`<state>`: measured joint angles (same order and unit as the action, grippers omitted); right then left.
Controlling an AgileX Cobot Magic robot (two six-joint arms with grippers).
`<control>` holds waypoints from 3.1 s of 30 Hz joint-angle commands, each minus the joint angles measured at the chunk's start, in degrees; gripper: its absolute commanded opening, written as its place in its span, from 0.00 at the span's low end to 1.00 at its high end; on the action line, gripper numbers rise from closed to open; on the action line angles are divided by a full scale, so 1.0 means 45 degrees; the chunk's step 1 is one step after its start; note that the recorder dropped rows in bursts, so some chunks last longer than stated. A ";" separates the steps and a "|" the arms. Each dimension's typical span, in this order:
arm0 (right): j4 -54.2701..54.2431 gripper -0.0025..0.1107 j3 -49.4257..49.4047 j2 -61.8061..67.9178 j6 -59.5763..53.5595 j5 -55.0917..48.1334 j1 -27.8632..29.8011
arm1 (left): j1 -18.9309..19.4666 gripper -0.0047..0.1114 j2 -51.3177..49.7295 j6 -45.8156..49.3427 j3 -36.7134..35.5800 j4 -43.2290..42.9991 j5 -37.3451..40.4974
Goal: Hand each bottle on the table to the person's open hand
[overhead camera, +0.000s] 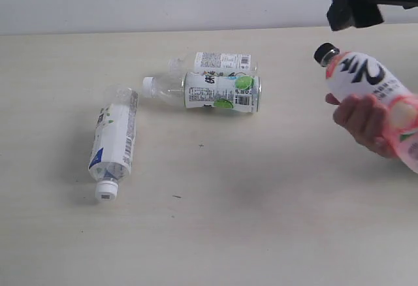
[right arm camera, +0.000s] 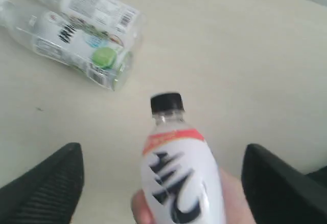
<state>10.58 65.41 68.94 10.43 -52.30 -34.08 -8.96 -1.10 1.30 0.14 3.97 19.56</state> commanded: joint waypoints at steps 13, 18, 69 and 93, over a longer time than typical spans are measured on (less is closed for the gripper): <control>-0.1635 0.02 -0.6987 -1.1262 -0.0246 0.5794 0.0029 | -0.0070 0.04 -0.0040 -0.0002 -0.0032 0.0017 -0.0144; -0.1921 0.02 -0.7667 -1.2657 -0.0246 0.6539 0.0029 | -0.0070 0.04 -0.0040 -0.0002 -0.0032 0.0017 -0.0144; -0.2150 0.02 -1.4378 -1.5319 -0.1642 0.7673 0.5675 | -0.0070 0.04 -0.0040 -0.0002 -0.0032 0.0017 -0.0144; -0.2248 0.02 -1.4378 -1.5319 -0.1621 0.7673 0.5675 | -0.0070 0.04 -0.0040 -0.0002 -0.0032 0.0017 -0.0144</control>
<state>0.77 0.79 0.33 3.07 -18.54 -8.85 -8.96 -1.10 1.30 0.14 3.97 19.56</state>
